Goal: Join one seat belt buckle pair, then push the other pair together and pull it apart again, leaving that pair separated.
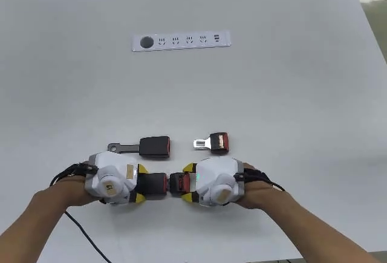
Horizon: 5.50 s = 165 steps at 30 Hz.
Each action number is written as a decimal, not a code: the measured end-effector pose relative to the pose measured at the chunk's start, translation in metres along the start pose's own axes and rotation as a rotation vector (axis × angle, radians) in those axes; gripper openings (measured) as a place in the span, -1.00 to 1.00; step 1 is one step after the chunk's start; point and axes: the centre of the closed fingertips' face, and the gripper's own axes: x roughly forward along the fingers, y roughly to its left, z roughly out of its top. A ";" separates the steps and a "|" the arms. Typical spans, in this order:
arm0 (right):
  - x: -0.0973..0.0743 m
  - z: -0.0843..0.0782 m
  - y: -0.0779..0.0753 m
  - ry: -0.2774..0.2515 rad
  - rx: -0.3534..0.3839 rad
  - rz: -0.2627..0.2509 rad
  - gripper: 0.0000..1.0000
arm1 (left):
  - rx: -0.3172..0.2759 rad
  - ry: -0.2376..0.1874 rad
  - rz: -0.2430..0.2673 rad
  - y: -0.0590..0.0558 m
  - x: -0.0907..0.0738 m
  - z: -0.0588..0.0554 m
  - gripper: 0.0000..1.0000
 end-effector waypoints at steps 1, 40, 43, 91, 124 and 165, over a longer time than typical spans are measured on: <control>-0.001 0.000 0.000 0.002 -0.004 -0.001 -0.38 | 0.000 0.001 0.000 0.000 0.000 0.000 -0.32; -0.056 -0.003 -0.042 -0.006 0.007 -0.045 0.05 | -0.085 -0.056 0.096 0.036 -0.046 0.019 -0.02; -0.058 -0.008 -0.050 -0.003 0.009 -0.056 0.05 | -0.086 -0.062 0.104 0.043 -0.048 0.022 -0.02; -0.061 -0.068 -0.102 0.099 0.005 -0.015 -0.30 | -0.009 0.070 0.021 0.092 -0.005 0.008 -0.34; -0.046 -0.068 -0.105 0.093 -0.023 -0.001 -0.40 | -0.035 0.074 0.009 0.091 -0.001 0.004 -0.36; -0.004 -0.023 -0.099 0.060 -0.042 0.016 -0.40 | -0.056 0.106 0.028 0.091 0.000 0.004 -0.36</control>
